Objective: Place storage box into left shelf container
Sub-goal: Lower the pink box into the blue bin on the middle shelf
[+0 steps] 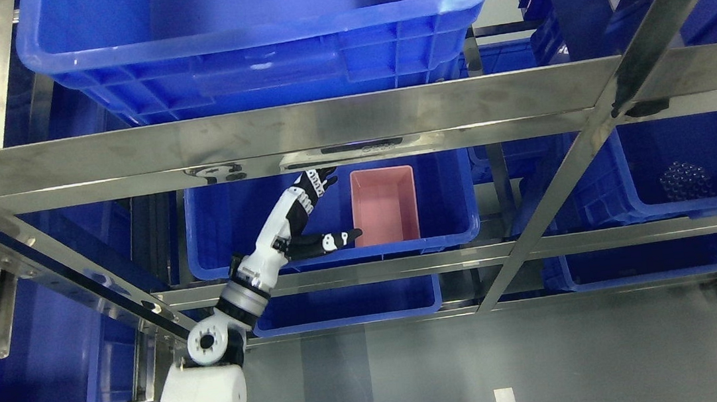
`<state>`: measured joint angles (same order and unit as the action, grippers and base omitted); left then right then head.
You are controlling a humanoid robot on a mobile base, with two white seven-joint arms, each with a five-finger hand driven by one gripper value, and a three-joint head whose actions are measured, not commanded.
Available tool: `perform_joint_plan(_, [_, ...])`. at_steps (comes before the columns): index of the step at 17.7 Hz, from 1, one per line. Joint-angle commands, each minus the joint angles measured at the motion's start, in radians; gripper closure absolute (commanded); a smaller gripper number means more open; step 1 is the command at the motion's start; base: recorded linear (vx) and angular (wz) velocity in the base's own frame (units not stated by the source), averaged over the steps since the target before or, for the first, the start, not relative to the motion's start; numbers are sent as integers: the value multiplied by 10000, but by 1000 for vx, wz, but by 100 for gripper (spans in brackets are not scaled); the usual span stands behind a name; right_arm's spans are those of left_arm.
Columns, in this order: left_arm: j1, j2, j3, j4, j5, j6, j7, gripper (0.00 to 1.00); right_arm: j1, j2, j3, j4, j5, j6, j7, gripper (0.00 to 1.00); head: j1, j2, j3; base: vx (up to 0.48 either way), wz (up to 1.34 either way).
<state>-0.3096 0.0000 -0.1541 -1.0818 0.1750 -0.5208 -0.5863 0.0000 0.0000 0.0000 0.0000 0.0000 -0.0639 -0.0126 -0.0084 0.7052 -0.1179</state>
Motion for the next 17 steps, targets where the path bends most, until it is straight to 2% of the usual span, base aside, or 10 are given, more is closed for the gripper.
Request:
perform_joint_plan(1, [2388,175,742,-4914,455,-268,552,0,-76,-174,-31,-175,-15,-5,-12,0,0,0,0,0,0])
perform_joint_plan(3, [2848,175,729,-5609,1132,-284,1868,0,-61,-174,-31,-175,-15,-5,3,0,0,0,0,0,0])
perform_joint_plan(6, [3279,175,590,-5626,1134,-407,3084,0,-61,-174,-31,-175,-15,-5,3,0,0,0,0,0,0])
perform_joint_plan(10, [3525,175,987,-5626,1119,-315,3637,0,-76,-174,-31,-175,-15,-5,-12,0,0,0,0,0,0])
perform_joint_plan(13, [3526,175,1234,-5626,1088,313,4005,0,-61,-174,-31,-175,-15,-5,3,0,0,0,0,0,0])
perform_joint_plan(17, [3541,175,1403,-5611,965,345,4498,0,-61,-174,-31,-175,-15,-5,-12,0,0,0,0,0,0])
